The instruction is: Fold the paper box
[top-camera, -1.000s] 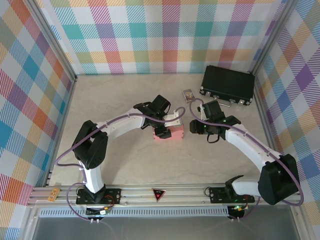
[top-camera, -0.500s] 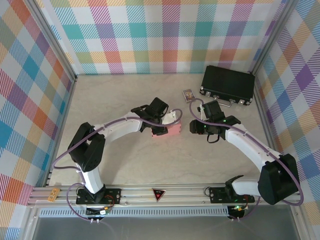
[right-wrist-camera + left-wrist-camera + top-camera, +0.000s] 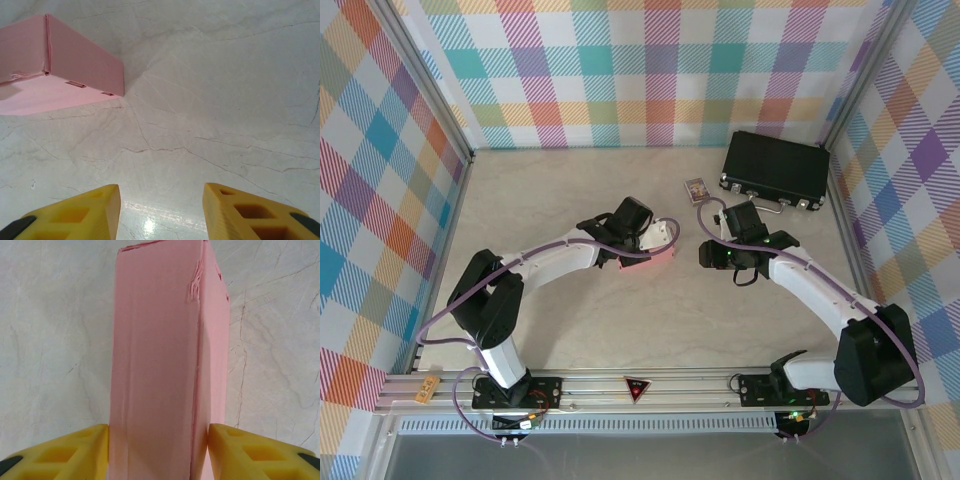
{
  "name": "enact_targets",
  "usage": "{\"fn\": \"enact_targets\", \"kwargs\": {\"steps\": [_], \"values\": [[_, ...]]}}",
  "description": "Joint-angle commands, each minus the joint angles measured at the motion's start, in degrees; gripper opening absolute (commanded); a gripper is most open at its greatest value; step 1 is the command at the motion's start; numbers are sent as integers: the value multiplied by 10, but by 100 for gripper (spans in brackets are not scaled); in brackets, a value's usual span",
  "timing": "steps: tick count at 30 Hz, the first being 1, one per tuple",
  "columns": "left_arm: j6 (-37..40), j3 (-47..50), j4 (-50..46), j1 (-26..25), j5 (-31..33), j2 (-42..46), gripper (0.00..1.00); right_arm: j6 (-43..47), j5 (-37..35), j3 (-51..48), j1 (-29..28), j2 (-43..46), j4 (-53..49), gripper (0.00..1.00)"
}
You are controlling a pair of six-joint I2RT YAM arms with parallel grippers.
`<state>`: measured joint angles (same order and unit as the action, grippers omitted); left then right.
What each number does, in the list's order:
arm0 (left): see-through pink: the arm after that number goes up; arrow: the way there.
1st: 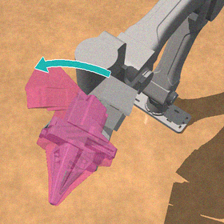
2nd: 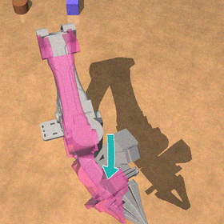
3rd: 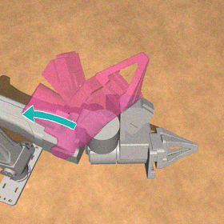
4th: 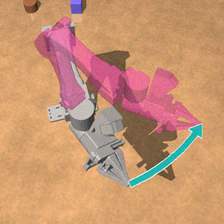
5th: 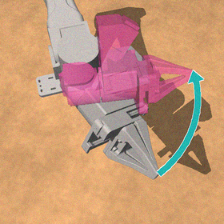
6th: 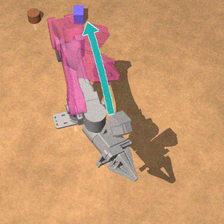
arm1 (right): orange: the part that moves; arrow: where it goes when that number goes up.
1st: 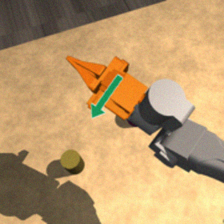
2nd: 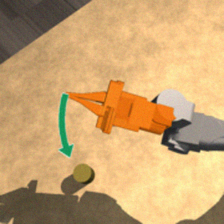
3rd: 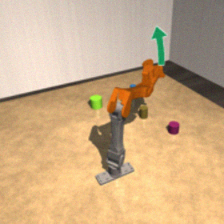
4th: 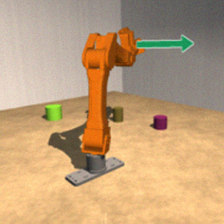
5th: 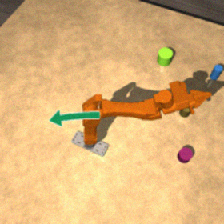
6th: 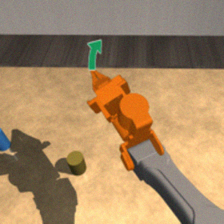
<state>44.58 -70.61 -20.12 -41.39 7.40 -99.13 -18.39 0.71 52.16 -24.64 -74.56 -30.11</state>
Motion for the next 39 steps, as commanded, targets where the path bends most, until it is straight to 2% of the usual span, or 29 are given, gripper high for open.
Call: {"fn": "enact_targets", "kwargs": {"steps": [1,2,15,24,29,33,39], "values": [[-5,2,-7,3,14,8,51,6,3,-2,4,-9,-9,48],[-6,2,-6,3,19,8,48,6,3,-2,5,-11,-9,48],[-2,36,37,2,132,43,45,5,4,-4,5,-18,-6,48],[23,107,173,-16,295,61,44,5,1,-8,4,-21,-4,48],[33,134,260,-38,405,37,45,3,3,-12,5,-23,-1,48],[83,156,353,-66,482,-5,46,3,3,-14,5,-23,-1,48],[92,151,383,-106,532,-63,51,3,2,-17,4,-21,0,48]]}}
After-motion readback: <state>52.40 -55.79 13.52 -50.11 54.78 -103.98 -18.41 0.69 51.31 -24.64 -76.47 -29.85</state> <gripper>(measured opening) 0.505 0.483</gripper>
